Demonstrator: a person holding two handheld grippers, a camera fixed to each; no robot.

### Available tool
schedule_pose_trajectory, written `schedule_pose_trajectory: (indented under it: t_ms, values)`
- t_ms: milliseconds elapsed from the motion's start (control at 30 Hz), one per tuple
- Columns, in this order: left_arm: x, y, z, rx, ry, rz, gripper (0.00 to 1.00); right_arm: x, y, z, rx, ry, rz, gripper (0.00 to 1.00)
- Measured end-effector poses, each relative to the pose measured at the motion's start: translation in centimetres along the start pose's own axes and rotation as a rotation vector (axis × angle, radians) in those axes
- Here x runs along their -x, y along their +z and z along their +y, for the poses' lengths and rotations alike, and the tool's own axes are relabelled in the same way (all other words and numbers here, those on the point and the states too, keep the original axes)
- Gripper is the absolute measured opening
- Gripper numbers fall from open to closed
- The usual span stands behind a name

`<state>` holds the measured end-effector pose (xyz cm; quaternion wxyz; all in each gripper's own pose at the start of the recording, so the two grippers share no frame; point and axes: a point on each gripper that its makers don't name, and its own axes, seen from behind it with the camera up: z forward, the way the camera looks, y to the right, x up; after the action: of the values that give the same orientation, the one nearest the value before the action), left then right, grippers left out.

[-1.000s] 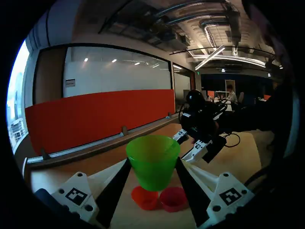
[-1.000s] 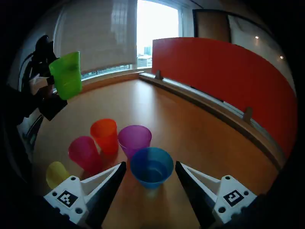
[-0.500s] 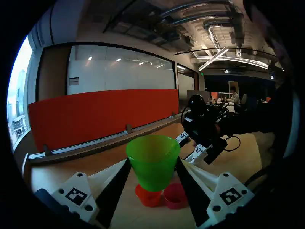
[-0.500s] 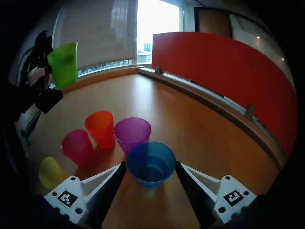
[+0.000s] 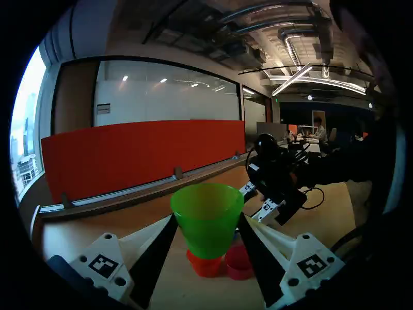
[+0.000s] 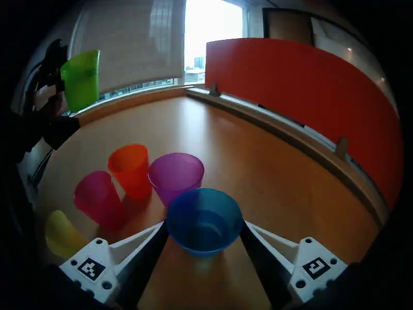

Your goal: Pour water

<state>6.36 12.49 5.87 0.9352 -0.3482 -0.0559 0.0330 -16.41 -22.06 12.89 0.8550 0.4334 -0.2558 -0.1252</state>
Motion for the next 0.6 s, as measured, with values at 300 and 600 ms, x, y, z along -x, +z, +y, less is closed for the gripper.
schedule_pose_trajectory:
  t_ms: [300,600]
  values:
    - [0.39,-0.16,-0.29,-0.005,-0.005,-0.004,0.83,0.24,0.37,0.0,0.0,-0.005,-0.009,0.93]
    - [0.68,-0.24,-0.51,-0.01,-0.008,-0.006,0.83,0.29,0.35,-0.07,0.001,-0.013,0.003,0.88]
